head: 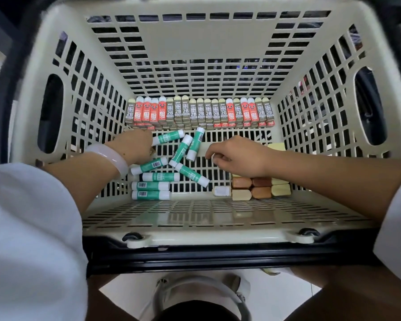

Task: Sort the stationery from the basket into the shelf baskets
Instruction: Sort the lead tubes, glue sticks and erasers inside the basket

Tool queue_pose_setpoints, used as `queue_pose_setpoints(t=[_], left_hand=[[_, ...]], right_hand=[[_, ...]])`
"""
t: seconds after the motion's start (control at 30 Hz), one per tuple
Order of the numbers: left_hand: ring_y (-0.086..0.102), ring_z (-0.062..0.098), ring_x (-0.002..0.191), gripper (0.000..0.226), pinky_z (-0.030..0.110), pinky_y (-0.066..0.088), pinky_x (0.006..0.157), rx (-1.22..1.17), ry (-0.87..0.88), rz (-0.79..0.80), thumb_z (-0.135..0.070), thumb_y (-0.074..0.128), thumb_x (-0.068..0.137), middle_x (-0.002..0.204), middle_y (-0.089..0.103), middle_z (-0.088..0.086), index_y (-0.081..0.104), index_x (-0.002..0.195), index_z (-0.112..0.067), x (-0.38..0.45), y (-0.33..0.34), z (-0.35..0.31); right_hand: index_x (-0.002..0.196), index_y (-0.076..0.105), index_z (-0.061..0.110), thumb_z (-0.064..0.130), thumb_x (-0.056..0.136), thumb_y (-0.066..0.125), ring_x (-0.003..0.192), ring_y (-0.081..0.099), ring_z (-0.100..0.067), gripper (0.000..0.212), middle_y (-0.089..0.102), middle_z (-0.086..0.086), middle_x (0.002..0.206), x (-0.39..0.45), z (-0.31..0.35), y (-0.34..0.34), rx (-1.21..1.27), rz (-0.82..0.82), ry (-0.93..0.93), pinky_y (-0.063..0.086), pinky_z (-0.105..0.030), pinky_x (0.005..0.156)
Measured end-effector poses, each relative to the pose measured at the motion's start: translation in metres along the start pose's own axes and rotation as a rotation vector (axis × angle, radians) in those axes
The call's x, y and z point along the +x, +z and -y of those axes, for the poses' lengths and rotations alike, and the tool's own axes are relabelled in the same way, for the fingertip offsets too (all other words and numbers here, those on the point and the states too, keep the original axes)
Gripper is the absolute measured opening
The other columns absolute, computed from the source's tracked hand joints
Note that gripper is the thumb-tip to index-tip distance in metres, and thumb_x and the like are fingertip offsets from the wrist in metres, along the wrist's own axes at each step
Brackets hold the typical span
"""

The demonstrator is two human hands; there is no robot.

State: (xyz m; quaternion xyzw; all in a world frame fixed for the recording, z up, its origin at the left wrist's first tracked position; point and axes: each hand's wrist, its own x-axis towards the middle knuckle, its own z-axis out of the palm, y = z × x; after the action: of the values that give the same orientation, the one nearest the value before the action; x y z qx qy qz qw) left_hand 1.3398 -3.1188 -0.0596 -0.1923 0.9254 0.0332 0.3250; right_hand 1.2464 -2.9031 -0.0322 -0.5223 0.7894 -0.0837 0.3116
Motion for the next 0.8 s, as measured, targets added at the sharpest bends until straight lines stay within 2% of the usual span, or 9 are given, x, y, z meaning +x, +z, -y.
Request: queue_pose_setpoints(t=[0.13, 0.27, 0.37, 0.47, 0.53, 0.6, 0.7, 0.8], left_hand=[[0.046, 0.013, 0.057, 0.021, 0.024, 0.034, 0.047, 0.000, -0.038, -0.012, -0.023, 0.055, 0.089, 0.069, 0.045, 0.000, 0.051, 0.102, -0.007, -0.004, 0.004, -0.005], [0.044, 0.013, 0.059, 0.026, 0.023, 0.032, 0.044, -0.070, -0.012, -0.073, -0.015, 0.062, 0.082, 0.079, 0.046, 0.004, 0.050, 0.102, -0.003, -0.009, -0.020, -0.008], [0.049, 0.016, 0.072, 0.042, 0.020, 0.035, 0.049, -0.235, 0.147, -0.131, -0.013, 0.069, 0.076, 0.094, 0.044, 0.005, 0.041, 0.106, -0.012, -0.015, -0.033, -0.021], [0.051, 0.006, 0.070, 0.046, 0.016, 0.038, 0.051, -0.412, 0.387, -0.132, -0.021, 0.077, 0.071, 0.084, 0.051, -0.006, 0.038, 0.095, -0.020, -0.023, -0.031, -0.044], [0.045, 0.001, 0.064, 0.047, 0.011, 0.035, 0.046, -0.455, 0.471, -0.164, -0.026, 0.078, 0.070, 0.074, 0.048, -0.012, 0.036, 0.092, -0.019, -0.027, -0.028, -0.057], [0.043, 0.001, 0.061, 0.050, 0.007, 0.035, 0.048, -0.461, 0.508, -0.182, -0.028, 0.079, 0.069, 0.071, 0.045, -0.011, 0.035, 0.091, -0.018, -0.029, -0.025, -0.063], [0.045, 0.008, 0.065, 0.058, 0.014, 0.034, 0.049, -0.393, 0.555, -0.161, -0.031, 0.081, 0.066, 0.073, 0.044, -0.008, 0.031, 0.093, -0.017, -0.028, -0.018, -0.067], [0.051, 0.017, 0.074, 0.060, 0.020, 0.037, 0.057, -0.417, 0.583, -0.139, -0.030, 0.080, 0.068, 0.078, 0.047, -0.003, 0.028, 0.096, -0.018, -0.026, -0.015, -0.068]], right_hand=[[0.120, 0.056, 0.013, 0.016, 0.095, 0.043, 0.067, 0.048, -0.009, 0.029, 0.056, 0.003, 0.077, 0.000, 0.000, 0.001, -0.034, 0.023, -0.006, 0.035, -0.024, 0.064], [0.120, 0.056, 0.013, 0.016, 0.095, 0.043, 0.063, 0.048, -0.007, 0.028, 0.058, 0.002, 0.079, 0.000, -0.001, -0.001, -0.017, 0.026, 0.006, 0.035, -0.025, 0.063], [0.128, 0.049, 0.014, 0.016, 0.096, 0.045, 0.079, 0.058, -0.011, 0.033, 0.063, -0.002, 0.102, 0.000, 0.004, -0.003, 0.154, -0.030, 0.031, 0.044, -0.025, 0.070], [0.139, 0.034, 0.017, 0.023, 0.095, 0.048, 0.094, 0.058, -0.015, 0.046, 0.054, -0.003, 0.120, 0.001, 0.009, -0.004, 0.424, -0.116, 0.076, 0.043, -0.023, 0.074], [0.134, 0.039, 0.015, 0.027, 0.093, 0.051, 0.095, 0.058, -0.016, 0.044, 0.057, -0.003, 0.116, 0.001, 0.009, -0.004, 0.446, -0.094, 0.088, 0.044, -0.025, 0.080], [0.123, 0.050, 0.010, 0.026, 0.091, 0.056, 0.090, 0.059, -0.014, 0.036, 0.063, -0.001, 0.103, 0.000, 0.008, -0.002, 0.416, -0.063, 0.082, 0.047, -0.025, 0.081], [0.116, 0.055, 0.011, 0.025, 0.087, 0.063, 0.078, 0.058, -0.006, 0.033, 0.061, 0.008, 0.087, -0.001, 0.007, -0.001, 0.470, -0.090, 0.074, 0.046, -0.014, 0.074], [0.117, 0.053, 0.009, 0.025, 0.083, 0.067, 0.082, 0.061, -0.013, 0.040, 0.064, -0.002, 0.094, 0.001, 0.003, 0.000, 0.519, -0.121, 0.105, 0.051, -0.029, 0.082]])
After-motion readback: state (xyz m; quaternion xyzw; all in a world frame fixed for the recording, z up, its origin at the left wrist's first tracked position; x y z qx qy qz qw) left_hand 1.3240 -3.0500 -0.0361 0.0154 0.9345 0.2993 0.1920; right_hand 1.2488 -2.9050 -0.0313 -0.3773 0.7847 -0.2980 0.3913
